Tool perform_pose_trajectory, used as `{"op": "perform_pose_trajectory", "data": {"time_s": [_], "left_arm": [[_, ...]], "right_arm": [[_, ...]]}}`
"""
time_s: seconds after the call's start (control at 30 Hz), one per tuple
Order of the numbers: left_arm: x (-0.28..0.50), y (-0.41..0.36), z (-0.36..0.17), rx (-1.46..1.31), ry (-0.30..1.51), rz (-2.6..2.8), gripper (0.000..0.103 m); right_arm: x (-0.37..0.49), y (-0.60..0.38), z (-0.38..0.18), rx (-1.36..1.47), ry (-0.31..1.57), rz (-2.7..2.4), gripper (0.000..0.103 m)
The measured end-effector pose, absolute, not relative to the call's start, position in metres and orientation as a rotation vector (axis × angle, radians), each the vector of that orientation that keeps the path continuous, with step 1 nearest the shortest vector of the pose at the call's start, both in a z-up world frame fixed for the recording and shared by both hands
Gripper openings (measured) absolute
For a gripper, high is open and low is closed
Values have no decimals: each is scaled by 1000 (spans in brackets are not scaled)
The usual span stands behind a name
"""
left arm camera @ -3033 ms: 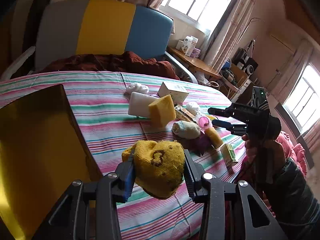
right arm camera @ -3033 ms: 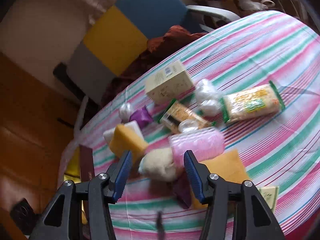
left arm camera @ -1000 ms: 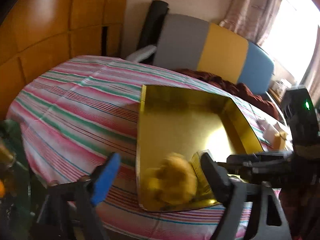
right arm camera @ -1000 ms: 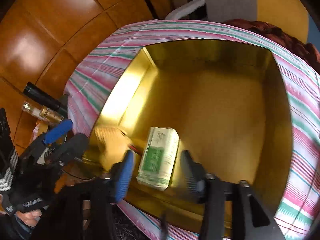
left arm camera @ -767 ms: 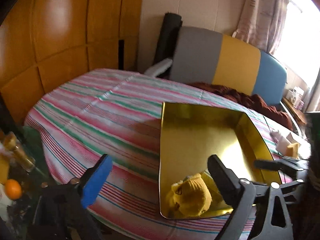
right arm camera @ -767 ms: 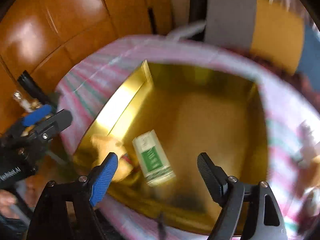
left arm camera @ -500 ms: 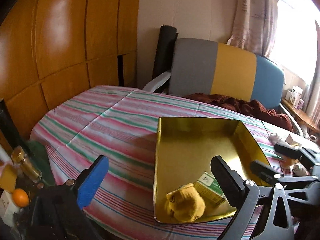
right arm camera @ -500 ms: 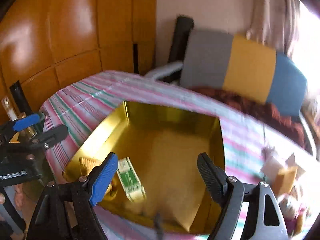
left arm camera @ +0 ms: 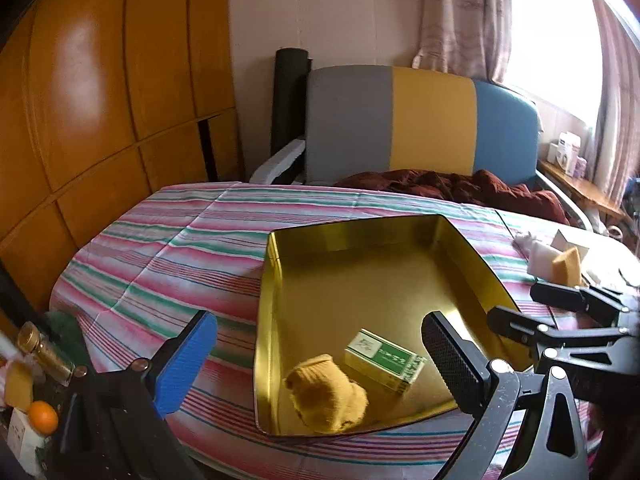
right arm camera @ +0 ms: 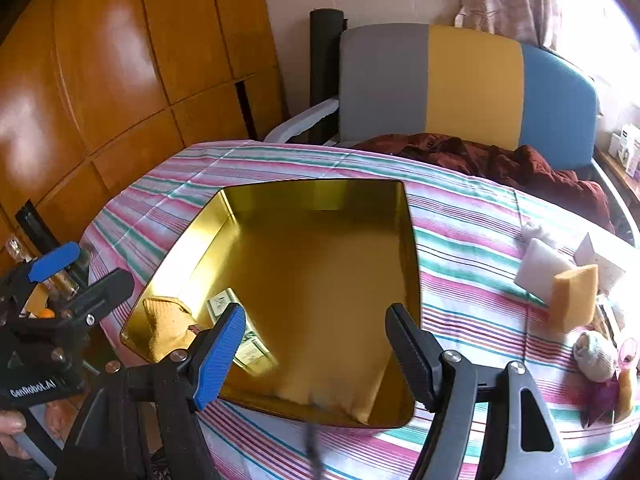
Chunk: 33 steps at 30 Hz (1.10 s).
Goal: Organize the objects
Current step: 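Move both tools back from the tray toward the remaining items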
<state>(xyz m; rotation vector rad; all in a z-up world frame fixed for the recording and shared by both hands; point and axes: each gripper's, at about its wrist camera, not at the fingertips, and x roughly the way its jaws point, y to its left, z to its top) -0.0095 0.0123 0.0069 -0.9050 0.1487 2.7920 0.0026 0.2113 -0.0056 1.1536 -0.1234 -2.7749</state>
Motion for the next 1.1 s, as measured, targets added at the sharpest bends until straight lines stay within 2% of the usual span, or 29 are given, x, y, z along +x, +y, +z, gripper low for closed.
{"op": "perform_pose_trajectory", "data": {"time_s": [0.37, 0.73, 0.83, 0.9, 1.1], "left_arm": [[-1, 47, 14, -859, 255, 2732, 102], [7, 92, 17, -823, 291, 2562, 102], [8, 107, 15, -839, 292, 2497, 102], [8, 119, 13, -857, 279, 2443, 92], [13, 164, 9, -865, 307, 2301, 86]], "right_arm": [[12, 261, 5, 1140, -174, -2893, 74], [39, 387, 16, 1202, -407, -3102, 74], [58, 435, 22, 1208, -521, -3190, 74], [70, 466, 25, 1209, -627, -3230, 74], [101, 546, 4, 1203, -1093, -3224, 75]]}}
